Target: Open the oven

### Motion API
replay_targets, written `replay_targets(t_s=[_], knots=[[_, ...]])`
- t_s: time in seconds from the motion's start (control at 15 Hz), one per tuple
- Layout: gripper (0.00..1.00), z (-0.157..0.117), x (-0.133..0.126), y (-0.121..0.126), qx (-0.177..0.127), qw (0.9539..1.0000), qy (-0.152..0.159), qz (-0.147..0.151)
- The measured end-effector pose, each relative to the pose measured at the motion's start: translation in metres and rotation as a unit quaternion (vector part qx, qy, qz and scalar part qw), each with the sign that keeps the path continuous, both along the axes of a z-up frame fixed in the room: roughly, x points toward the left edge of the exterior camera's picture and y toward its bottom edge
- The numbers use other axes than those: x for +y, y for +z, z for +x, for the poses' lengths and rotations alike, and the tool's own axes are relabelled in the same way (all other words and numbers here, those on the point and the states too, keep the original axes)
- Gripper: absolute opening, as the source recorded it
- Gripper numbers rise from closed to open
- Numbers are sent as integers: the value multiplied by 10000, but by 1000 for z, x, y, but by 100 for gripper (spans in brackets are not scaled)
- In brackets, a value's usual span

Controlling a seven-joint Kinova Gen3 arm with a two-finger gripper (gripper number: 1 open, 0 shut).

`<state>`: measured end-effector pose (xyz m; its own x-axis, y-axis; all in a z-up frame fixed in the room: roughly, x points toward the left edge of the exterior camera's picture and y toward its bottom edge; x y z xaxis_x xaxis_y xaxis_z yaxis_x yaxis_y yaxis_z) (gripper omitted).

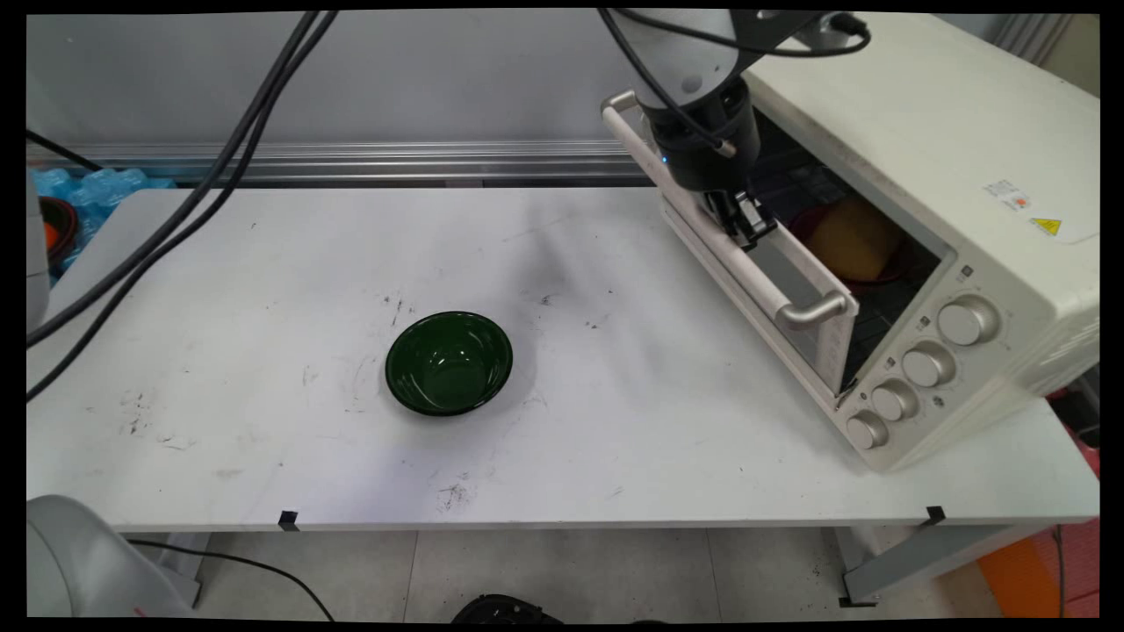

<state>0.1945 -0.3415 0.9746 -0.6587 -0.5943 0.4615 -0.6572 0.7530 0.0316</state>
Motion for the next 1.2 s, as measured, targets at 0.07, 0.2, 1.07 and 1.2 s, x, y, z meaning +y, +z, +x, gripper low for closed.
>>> replay_targets(t_s=[0.07, 0.2, 1.07, 1.2], knots=[[0, 1, 0, -2, 1, 10000, -5, 5], [0, 3, 0, -7, 3, 10000, -10, 14], [0, 32, 8, -39, 40, 9999, 155, 20], [0, 38, 12, -44, 62, 9998, 197, 7]])
